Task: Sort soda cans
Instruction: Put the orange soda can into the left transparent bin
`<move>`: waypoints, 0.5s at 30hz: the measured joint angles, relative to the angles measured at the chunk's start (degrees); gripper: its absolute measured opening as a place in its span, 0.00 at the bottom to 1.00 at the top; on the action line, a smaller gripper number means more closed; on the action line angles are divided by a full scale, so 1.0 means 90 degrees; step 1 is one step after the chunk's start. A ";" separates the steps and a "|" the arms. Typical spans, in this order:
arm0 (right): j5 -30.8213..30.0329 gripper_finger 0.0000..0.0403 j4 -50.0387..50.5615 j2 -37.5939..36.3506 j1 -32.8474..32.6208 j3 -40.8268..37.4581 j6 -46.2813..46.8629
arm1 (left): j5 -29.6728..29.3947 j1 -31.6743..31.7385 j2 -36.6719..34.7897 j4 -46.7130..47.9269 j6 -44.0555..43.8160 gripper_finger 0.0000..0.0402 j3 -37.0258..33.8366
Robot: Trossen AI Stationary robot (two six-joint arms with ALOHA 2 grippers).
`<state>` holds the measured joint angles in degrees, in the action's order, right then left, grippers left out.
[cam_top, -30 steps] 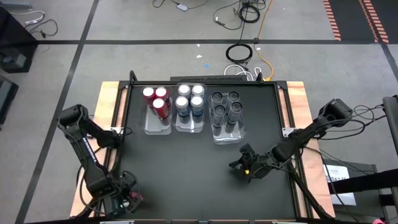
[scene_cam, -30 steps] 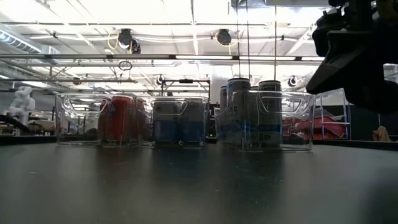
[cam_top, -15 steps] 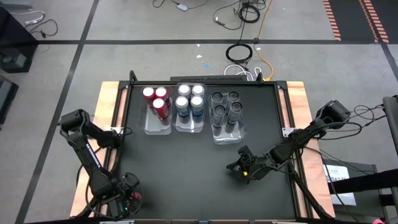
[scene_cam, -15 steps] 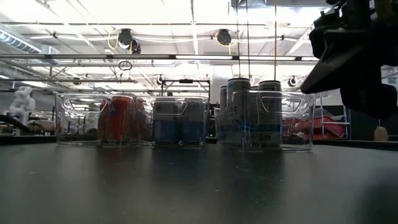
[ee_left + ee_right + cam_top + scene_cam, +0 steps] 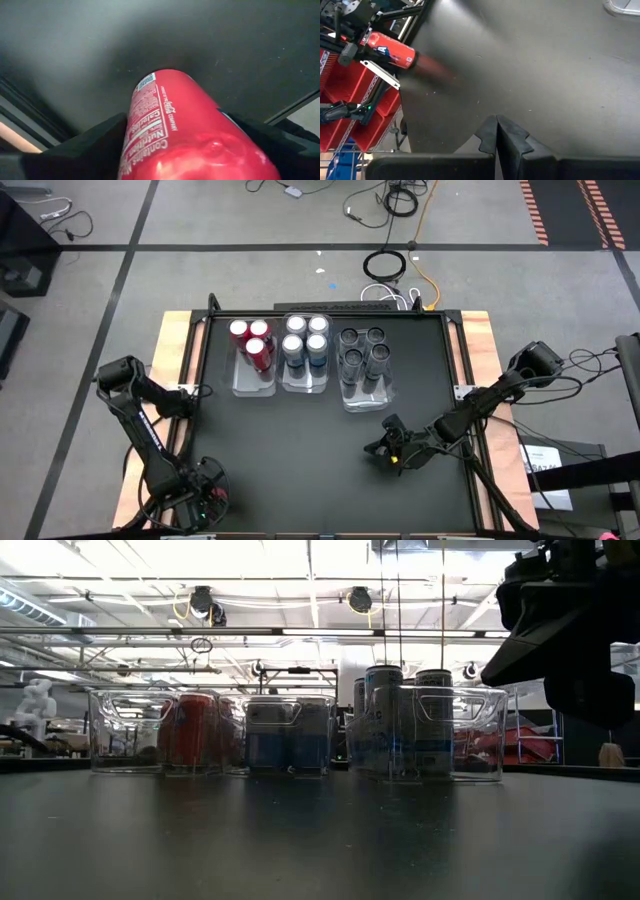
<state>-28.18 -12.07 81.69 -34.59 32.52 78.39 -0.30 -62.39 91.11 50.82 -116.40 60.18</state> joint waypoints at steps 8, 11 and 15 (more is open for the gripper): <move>0.0000 0.00 0.0010 0.0000 -0.0002 0.0000 -0.0018 | 0.0034 0.0000 -0.0156 0.0253 -0.0001 0.77 -0.0010; -0.0001 0.00 0.0011 -0.0002 -0.0002 0.0000 -0.0108 | 0.0039 0.0050 -0.0302 0.0474 -0.0027 0.79 -0.0010; -0.0024 0.00 0.0016 -0.0002 0.0000 0.0002 -0.0197 | -0.0050 0.0245 -0.0677 0.0933 -0.0032 0.80 -0.0010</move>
<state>-28.40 -11.92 81.67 -34.59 32.53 76.61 -0.74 -60.18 85.02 59.22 -116.68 60.10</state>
